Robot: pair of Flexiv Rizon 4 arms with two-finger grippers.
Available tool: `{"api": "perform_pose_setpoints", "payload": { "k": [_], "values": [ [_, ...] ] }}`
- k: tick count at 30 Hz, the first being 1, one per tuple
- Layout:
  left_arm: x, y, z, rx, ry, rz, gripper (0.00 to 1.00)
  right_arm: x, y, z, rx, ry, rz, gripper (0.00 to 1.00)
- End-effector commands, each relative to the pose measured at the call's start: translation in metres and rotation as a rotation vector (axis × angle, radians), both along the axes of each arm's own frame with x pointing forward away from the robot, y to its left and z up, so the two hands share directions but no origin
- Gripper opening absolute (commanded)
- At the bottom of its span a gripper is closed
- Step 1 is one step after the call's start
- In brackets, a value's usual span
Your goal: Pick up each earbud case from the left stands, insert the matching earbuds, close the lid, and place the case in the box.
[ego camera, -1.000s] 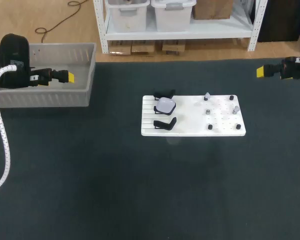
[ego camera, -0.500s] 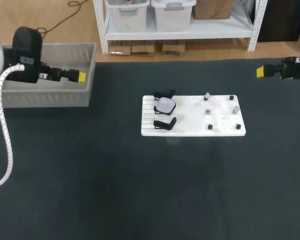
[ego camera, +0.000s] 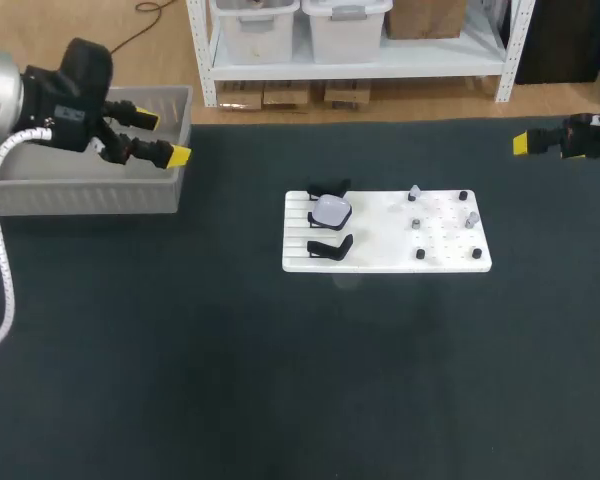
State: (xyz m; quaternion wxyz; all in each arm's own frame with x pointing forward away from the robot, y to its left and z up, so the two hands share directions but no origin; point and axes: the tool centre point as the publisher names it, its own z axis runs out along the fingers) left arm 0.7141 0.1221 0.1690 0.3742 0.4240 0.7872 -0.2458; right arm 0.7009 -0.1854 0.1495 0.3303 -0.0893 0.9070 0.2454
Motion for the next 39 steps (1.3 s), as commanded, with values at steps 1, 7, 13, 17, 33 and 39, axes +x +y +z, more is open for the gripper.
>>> {"api": "perform_pose_setpoints", "payload": {
  "k": [1,7,13,17,33,39],
  "values": [
    [0.014,-0.012,-0.008,-0.023,0.014,-0.154,1.00,0.000,0.000,0.000,-0.001,0.000,0.000,1.00],
    [0.017,-0.035,-0.021,-0.003,-0.032,-0.286,1.00,0.000,0.000,0.000,-0.001,0.000,0.000,1.00],
    [0.016,-0.054,-0.041,-0.008,-0.036,-0.390,1.00,0.000,0.000,0.000,-0.001,0.000,0.000,1.00],
    [0.015,-0.067,-0.055,-0.018,-0.014,-0.439,1.00,0.000,0.000,0.000,-0.001,0.000,0.000,1.00],
    [0.014,-0.081,-0.067,-0.001,0.025,-0.498,1.00,0.000,0.000,0.000,-0.001,0.000,0.000,1.00],
    [0.011,-0.080,-0.070,0.004,0.020,-0.494,1.00,0.000,0.000,0.000,-0.001,0.000,0.000,1.00]
  ]
}}
